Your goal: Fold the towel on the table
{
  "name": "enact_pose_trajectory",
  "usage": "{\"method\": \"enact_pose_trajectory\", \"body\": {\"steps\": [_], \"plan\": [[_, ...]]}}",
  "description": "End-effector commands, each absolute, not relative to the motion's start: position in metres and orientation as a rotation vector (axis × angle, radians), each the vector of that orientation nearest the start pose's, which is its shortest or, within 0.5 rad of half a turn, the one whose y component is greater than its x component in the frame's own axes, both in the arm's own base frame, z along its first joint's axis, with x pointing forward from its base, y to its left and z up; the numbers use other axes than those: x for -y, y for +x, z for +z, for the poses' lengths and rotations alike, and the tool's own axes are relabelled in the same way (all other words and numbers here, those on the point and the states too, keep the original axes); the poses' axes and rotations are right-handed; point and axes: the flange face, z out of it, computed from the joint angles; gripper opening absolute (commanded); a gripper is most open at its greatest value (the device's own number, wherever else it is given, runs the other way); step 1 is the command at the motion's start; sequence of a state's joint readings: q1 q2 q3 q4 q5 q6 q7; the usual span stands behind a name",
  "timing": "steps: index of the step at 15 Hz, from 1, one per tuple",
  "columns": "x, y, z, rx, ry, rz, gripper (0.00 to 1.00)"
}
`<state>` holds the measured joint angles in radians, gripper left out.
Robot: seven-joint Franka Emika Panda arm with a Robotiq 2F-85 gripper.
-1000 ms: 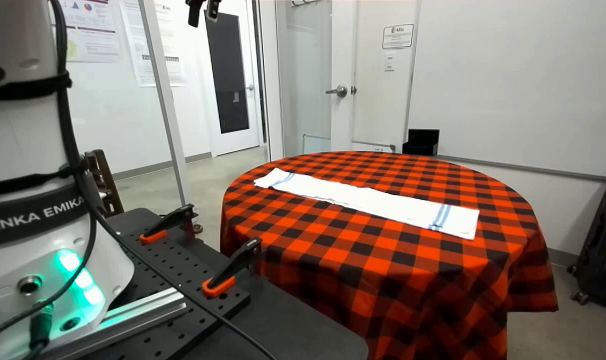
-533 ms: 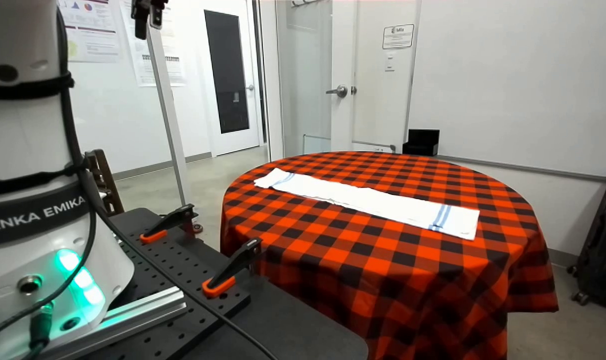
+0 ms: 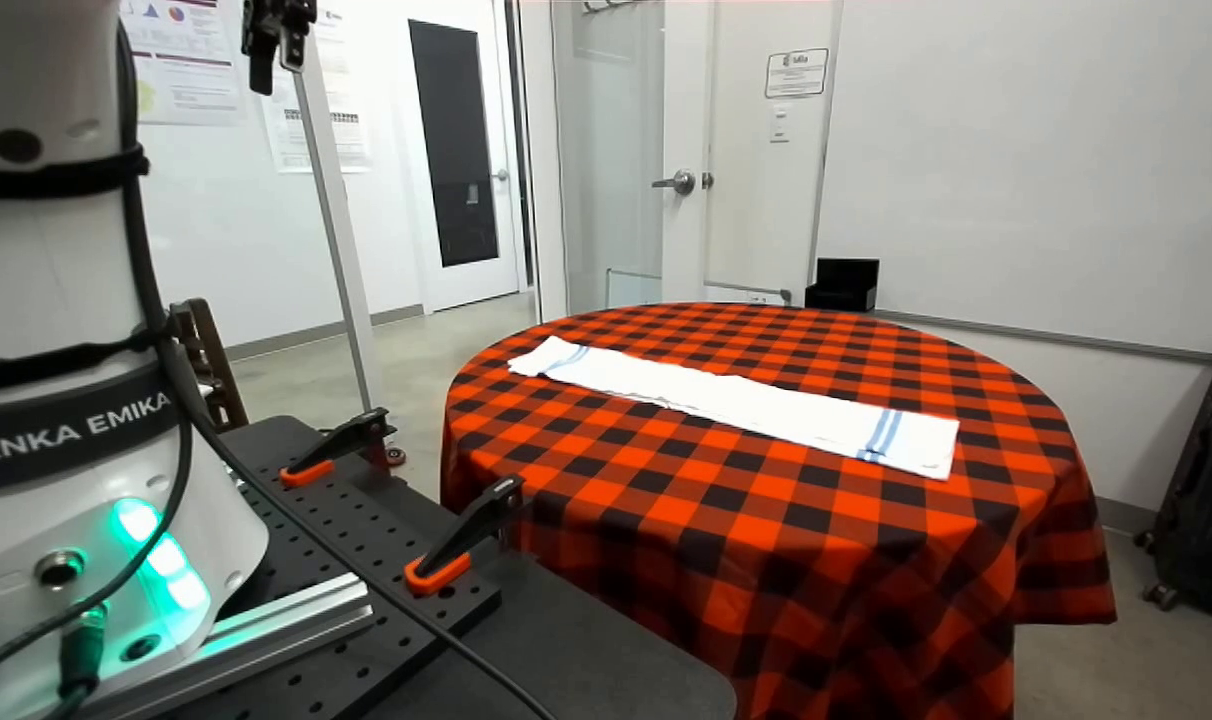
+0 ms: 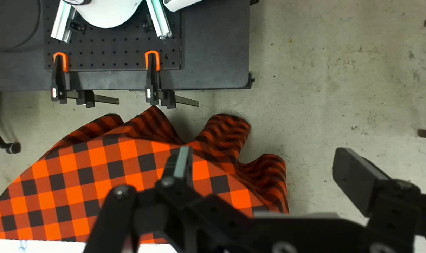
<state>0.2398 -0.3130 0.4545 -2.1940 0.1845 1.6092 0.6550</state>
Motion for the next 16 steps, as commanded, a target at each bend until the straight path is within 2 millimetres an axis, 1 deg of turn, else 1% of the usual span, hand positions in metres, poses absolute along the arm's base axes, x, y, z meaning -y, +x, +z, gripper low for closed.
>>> {"method": "enact_pose_trajectory", "body": {"steps": [1,2,5,16], "plan": [[-0.2933,0.3190,0.4769,-0.074,-3.247,0.432,1.00],[-0.2988,0.3157,0.4780,-0.068,-3.257,0.439,1.00],[-0.2944,0.3188,0.4774,-0.084,-3.253,0.445,1.00],[-0.2942,0.3189,0.4774,-0.085,-3.252,0.445,1.00]]}}
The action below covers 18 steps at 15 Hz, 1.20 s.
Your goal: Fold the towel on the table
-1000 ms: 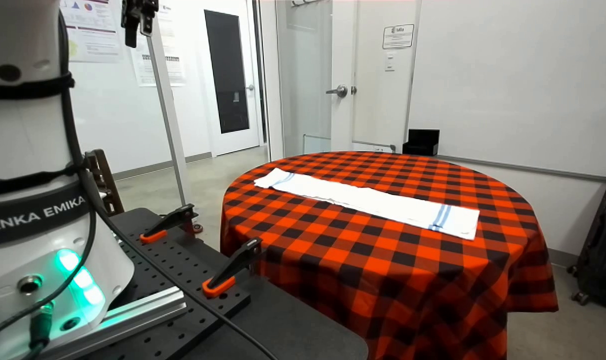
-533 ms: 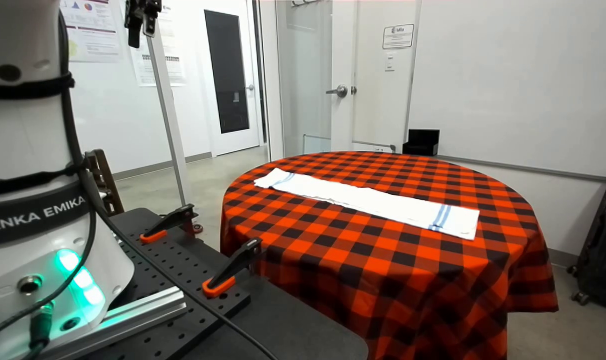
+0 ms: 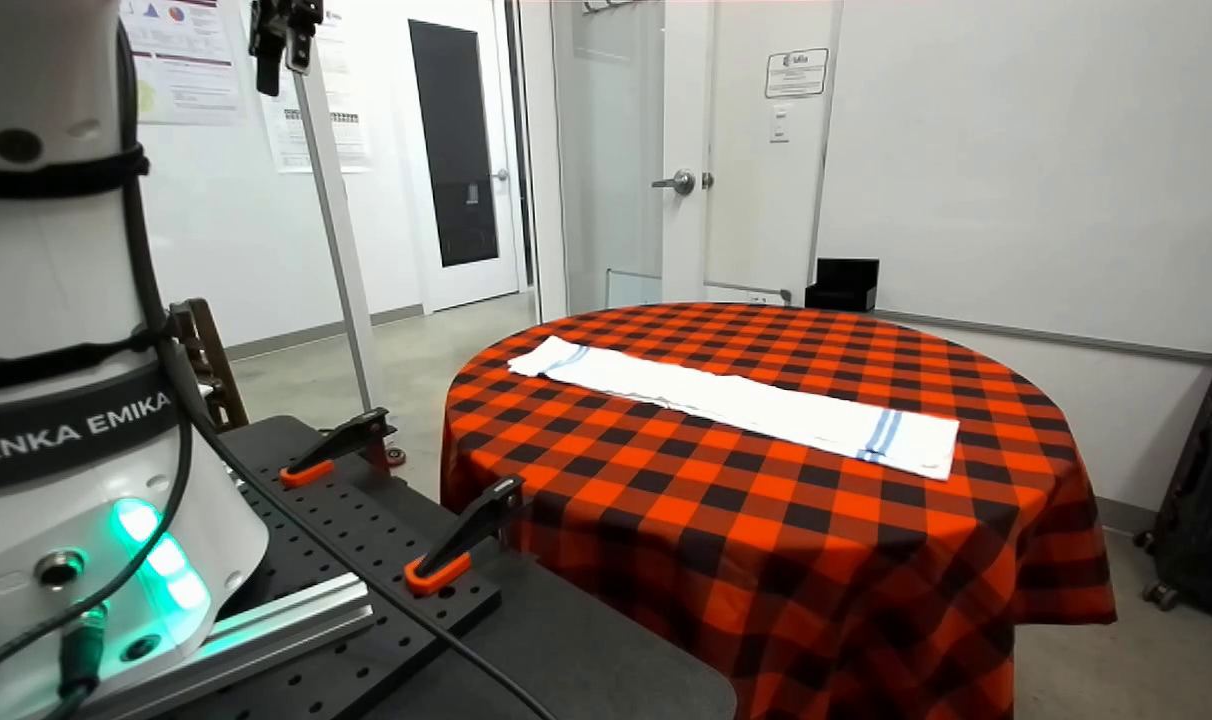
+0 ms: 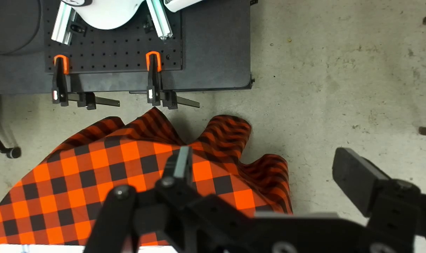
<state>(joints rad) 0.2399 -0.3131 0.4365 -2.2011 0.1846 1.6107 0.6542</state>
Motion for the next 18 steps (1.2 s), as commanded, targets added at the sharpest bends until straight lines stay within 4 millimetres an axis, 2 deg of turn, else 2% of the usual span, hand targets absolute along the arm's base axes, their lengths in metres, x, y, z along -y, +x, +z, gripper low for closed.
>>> {"method": "enact_pose_trajectory", "body": {"steps": [1,10,12,16,18], "plan": [[-0.294,0.319,0.477,-0.085,-3.252,0.445,1.00],[-0.293,0.320,0.476,-0.087,-3.258,0.428,1.00],[-0.290,0.321,0.476,-0.036,-3.271,0.389,1.00],[-0.271,0.330,0.478,-0.059,-3.304,0.319,1.00],[-0.259,0.342,0.478,-0.098,-3.317,0.286,1.00]]}}
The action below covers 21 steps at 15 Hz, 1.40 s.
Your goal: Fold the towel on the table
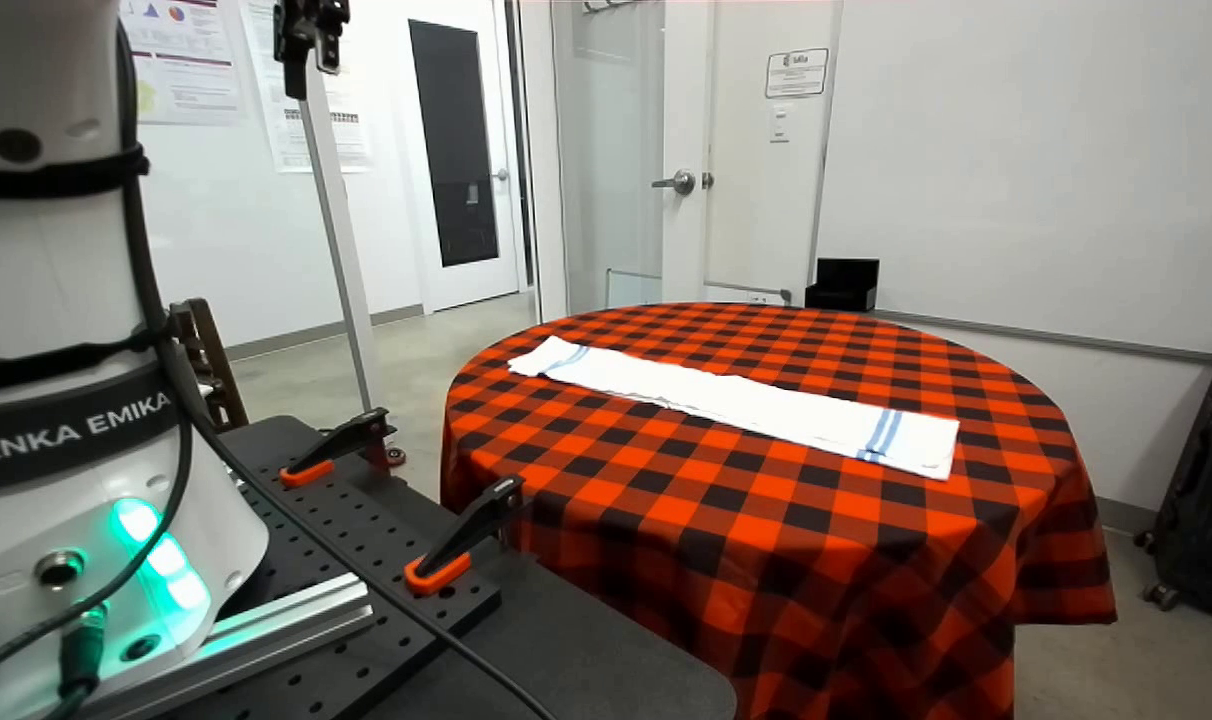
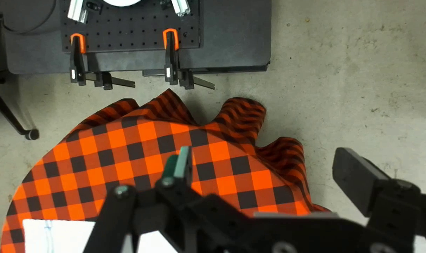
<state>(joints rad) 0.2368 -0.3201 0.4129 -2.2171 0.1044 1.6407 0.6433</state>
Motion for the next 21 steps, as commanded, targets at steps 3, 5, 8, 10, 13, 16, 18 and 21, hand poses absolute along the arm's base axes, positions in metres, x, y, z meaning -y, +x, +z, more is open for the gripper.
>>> {"method": "enact_pose_trajectory", "body": {"steps": [3,5,8,10,13,16,18,21], "plan": [[-0.242,0.361,0.481,-0.134,-3.337,0.231,1.00],[-0.231,0.373,0.481,-0.145,-3.349,0.207,1.00],[-0.216,0.393,0.469,-0.156,-3.369,0.194,1.00],[-0.207,0.409,0.450,-0.171,-3.430,0.193,1.00],[-0.195,0.437,0.405,-0.178,-3.523,0.187,1.00],[-0.191,0.471,0.352,-0.162,-3.609,0.106,1.00],[-0.188,0.489,0.321,-0.170,-3.635,0.096,0.97],[-0.187,0.509,0.282,-0.172,-3.653,0.130,1.00]]}}
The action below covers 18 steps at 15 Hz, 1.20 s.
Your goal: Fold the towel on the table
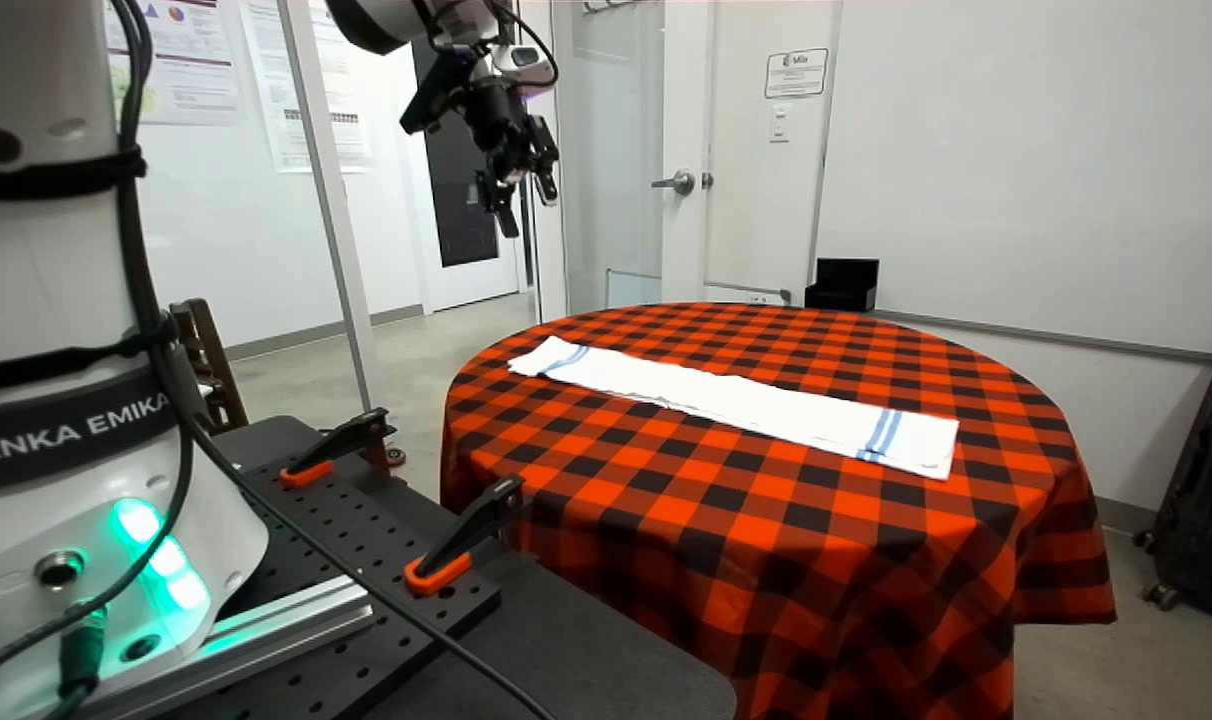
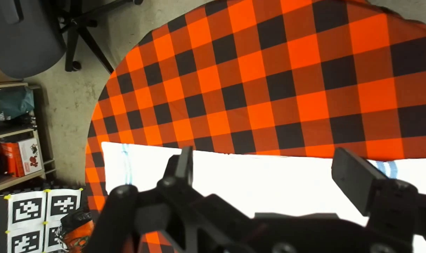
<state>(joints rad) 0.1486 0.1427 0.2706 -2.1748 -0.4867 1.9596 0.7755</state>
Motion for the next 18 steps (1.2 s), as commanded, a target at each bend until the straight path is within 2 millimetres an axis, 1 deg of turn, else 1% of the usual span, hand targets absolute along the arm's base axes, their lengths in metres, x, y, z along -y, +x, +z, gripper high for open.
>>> {"method": "enact_pose_trajectory", "body": {"steps": [1,6,9,12,15,18], "plan": [[-0.189,0.513,0.271,0.113,2.633,-0.118,1.00],[-0.208,0.532,0.221,0.036,2.675,-0.173,1.00],[-0.231,0.544,0.195,-0.044,2.669,-0.195,1.00],[-0.260,0.560,0.183,-0.130,2.666,-0.181,1.00],[-0.287,0.579,0.179,-0.162,2.676,-0.139,1.00],[-0.306,0.595,0.170,-0.189,2.685,-0.111,1.00]]}}
